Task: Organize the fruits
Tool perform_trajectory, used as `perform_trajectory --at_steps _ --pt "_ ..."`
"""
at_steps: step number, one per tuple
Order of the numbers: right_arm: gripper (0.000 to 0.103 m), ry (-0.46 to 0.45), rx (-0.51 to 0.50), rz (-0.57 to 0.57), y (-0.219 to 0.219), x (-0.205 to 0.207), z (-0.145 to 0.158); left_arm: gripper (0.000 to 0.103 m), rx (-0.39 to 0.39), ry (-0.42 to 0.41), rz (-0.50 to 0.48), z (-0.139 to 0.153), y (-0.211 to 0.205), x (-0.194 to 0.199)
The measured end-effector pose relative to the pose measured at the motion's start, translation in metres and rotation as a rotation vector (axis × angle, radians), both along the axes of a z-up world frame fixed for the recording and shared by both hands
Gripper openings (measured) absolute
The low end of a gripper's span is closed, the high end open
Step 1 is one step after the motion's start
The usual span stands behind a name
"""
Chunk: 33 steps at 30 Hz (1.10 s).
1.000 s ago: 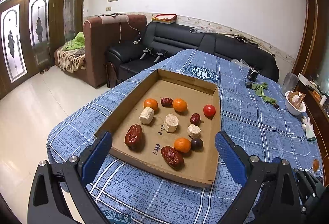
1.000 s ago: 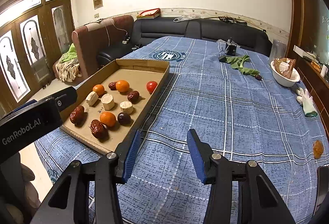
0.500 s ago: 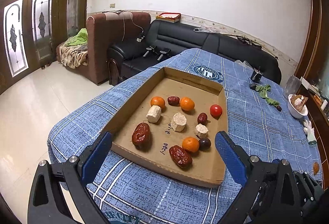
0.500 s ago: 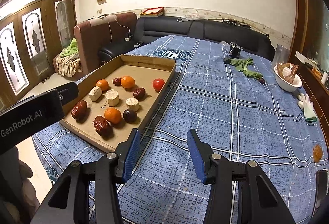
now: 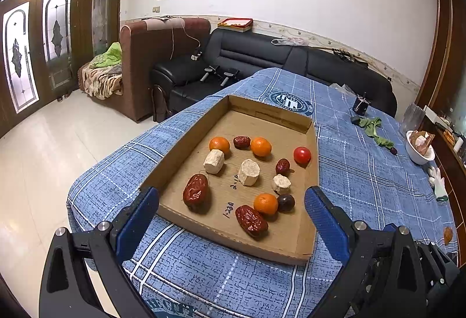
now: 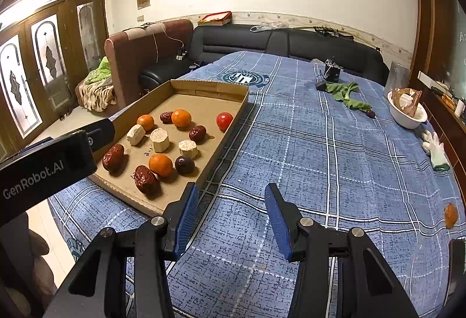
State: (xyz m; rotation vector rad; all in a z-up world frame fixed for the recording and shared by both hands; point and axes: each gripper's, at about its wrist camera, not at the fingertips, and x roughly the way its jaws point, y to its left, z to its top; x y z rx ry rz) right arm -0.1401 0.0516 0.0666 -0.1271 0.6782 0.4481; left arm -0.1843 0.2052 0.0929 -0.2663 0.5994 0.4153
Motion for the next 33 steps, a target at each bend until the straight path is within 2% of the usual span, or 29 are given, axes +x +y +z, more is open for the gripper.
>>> perform_trajectory --at_steps 18,23,29,33 --pt "0.052 0.004 0.061 -0.031 -0.024 -0.001 0.002 0.1 0.056 -0.019 -0.004 0.012 -0.023 -0.005" --pt "0.052 -0.01 0.072 -0.033 -0.029 -0.004 0.005 0.1 0.11 -0.072 0.025 0.023 -0.033 -0.015" --pt "0.052 -0.023 0.092 -0.036 -0.038 -0.006 0.008 0.103 0.174 -0.181 0.079 0.042 -0.043 -0.034" --pt "0.052 -0.038 0.098 -0.037 -0.041 -0.008 0.011 0.103 0.202 -0.214 0.121 0.05 -0.045 -0.043"
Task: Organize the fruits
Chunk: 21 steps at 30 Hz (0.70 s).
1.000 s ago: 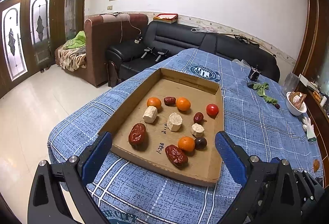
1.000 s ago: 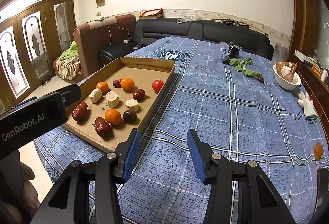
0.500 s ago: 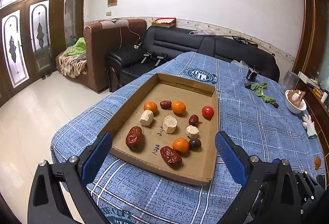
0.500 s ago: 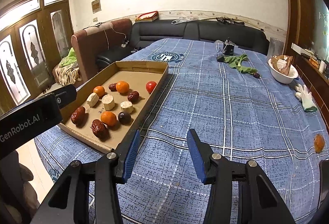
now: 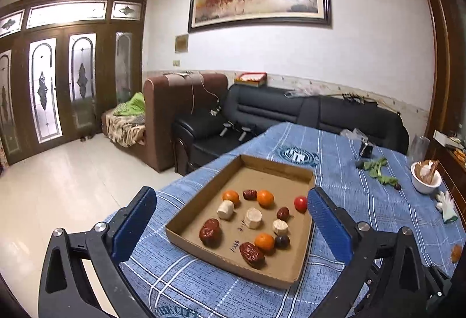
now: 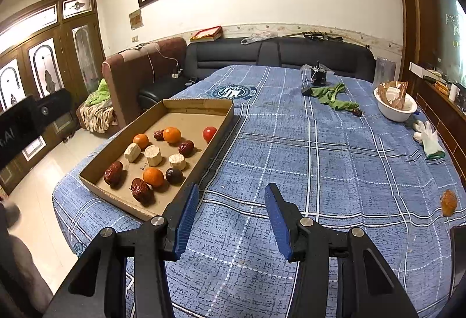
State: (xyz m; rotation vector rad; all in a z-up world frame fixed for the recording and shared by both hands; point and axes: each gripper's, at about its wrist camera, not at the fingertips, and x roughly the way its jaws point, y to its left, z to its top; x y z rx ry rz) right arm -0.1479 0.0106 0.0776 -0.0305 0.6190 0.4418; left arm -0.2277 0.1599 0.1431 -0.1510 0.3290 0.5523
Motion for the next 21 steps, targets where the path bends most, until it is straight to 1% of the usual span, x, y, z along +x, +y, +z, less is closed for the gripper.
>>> perform_trajectory --at_steps 2,4,11,16,21 --pt "0.052 -0.003 0.001 0.004 0.0 -0.001 0.0 0.103 0.005 -0.006 0.004 0.001 -0.001 -0.003" --pt "0.052 -0.002 0.003 0.011 0.0 -0.001 0.0 0.103 0.003 0.005 -0.004 0.001 -0.001 -0.001" --pt "0.052 -0.016 -0.016 0.033 0.005 -0.005 -0.001 0.103 0.002 0.074 -0.102 -0.009 -0.006 0.011" --pt "0.052 -0.009 -0.027 0.035 0.007 -0.003 -0.004 0.103 -0.056 0.111 -0.171 -0.015 -0.001 0.018" --pt "0.052 0.005 -0.039 0.035 0.01 0.0 -0.008 0.103 -0.12 0.133 -0.199 -0.022 0.01 0.023"
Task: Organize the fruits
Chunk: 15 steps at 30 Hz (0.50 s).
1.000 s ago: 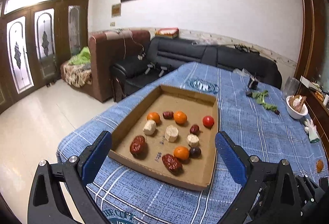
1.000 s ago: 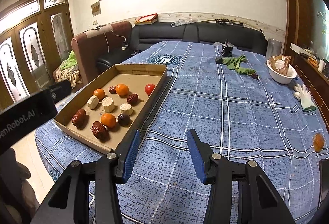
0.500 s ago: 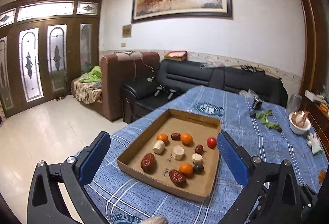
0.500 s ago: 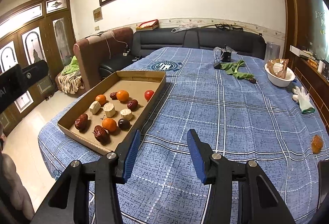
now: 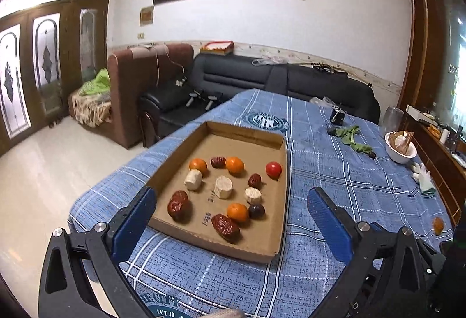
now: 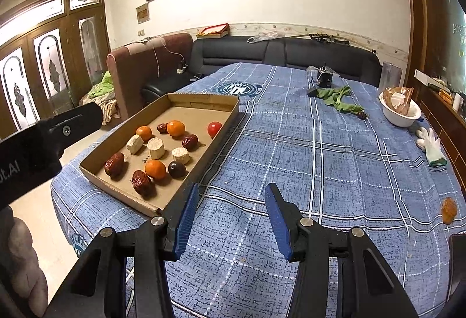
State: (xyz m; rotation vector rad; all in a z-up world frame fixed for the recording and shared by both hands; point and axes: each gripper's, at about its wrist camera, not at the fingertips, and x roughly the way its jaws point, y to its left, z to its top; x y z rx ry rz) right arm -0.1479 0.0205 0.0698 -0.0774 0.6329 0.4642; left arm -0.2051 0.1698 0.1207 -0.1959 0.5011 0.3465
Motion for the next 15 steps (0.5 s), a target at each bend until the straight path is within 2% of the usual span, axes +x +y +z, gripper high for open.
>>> perform_trajectory --at_steps 15 --pt "0.052 -0.023 -0.096 0.1 0.042 0.002 0.002 0.103 -0.046 0.01 0.018 -0.011 0.021 -0.003"
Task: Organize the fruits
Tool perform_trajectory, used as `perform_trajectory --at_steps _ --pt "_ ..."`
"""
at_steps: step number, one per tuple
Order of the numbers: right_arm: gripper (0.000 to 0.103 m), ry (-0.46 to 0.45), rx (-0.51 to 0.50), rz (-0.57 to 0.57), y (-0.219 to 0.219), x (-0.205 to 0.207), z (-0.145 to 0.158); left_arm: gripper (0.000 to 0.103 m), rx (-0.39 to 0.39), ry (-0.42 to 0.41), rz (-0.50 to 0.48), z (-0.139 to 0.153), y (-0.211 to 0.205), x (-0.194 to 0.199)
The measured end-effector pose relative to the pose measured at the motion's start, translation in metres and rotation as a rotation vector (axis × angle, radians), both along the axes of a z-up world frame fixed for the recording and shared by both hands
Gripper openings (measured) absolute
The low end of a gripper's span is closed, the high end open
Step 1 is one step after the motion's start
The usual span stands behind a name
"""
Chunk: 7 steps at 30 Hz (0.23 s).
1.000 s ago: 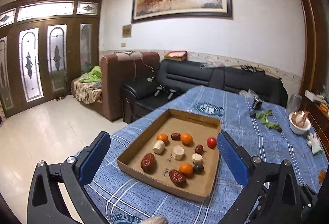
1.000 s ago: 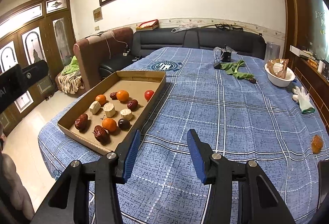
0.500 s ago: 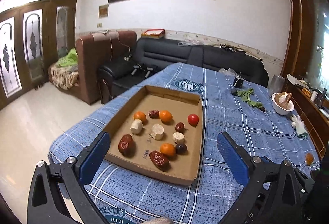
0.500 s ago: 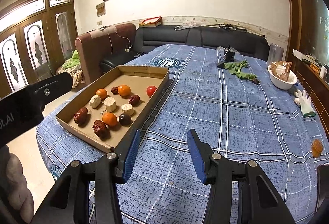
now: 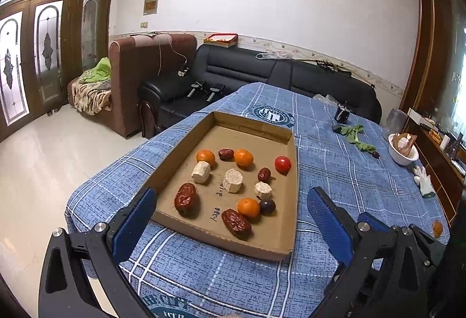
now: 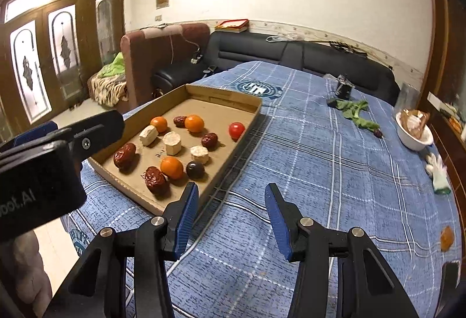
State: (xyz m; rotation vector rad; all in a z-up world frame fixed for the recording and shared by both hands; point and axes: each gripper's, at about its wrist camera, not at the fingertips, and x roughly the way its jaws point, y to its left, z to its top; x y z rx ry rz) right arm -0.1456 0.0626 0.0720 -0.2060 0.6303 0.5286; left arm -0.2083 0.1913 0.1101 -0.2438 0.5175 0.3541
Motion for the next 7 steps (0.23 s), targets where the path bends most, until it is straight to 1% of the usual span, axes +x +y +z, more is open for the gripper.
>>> perform_trajectory --at_steps 4,7 --pt "0.052 0.012 -0.004 0.019 0.008 -0.004 -0.005 0.103 -0.013 -0.018 0.024 -0.001 0.009 -0.005" --pt "0.052 0.024 -0.002 0.03 0.011 -0.007 -0.009 0.103 -0.015 -0.017 0.037 -0.003 0.014 -0.007"
